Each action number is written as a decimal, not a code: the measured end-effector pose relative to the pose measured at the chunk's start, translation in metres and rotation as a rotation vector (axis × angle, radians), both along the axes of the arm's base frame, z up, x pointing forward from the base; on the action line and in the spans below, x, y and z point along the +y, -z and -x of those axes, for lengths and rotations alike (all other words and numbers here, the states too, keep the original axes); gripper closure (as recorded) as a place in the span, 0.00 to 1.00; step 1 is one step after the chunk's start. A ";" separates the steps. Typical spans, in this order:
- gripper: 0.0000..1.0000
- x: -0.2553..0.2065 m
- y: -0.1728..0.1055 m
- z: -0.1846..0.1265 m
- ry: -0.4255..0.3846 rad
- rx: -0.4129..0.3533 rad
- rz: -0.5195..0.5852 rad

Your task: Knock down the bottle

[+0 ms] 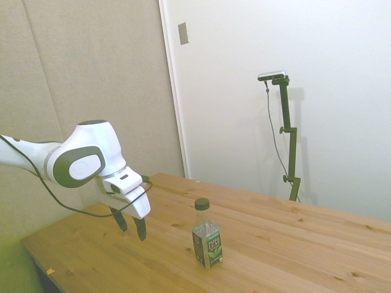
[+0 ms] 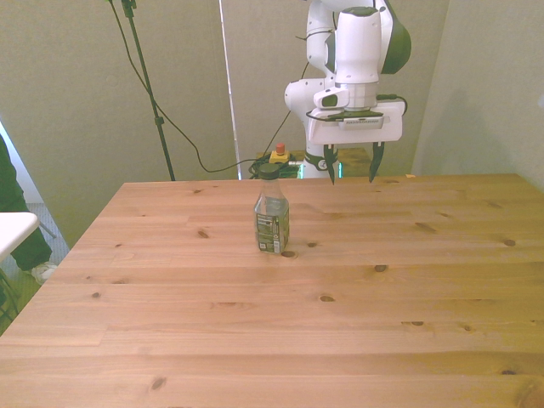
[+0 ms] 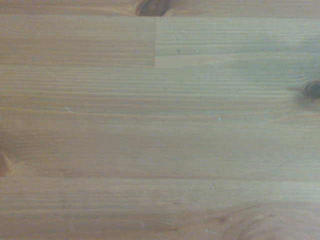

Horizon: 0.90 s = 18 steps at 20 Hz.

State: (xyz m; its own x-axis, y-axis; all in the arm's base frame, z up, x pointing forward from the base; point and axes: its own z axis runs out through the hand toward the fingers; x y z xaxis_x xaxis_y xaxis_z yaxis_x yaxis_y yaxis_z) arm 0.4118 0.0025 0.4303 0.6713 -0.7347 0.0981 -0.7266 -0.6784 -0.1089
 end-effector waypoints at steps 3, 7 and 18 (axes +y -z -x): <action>1.00 -0.003 0.002 0.002 0.002 0.018 0.004; 1.00 -0.025 -0.008 0.006 0.035 0.028 0.020; 1.00 -0.114 -0.043 0.002 0.176 -0.002 0.099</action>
State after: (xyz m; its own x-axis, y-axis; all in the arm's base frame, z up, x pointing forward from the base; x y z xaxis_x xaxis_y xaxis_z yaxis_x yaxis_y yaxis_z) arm 0.4095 -0.1112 0.4730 0.5330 -0.8274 0.1770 -0.8349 -0.5482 -0.0491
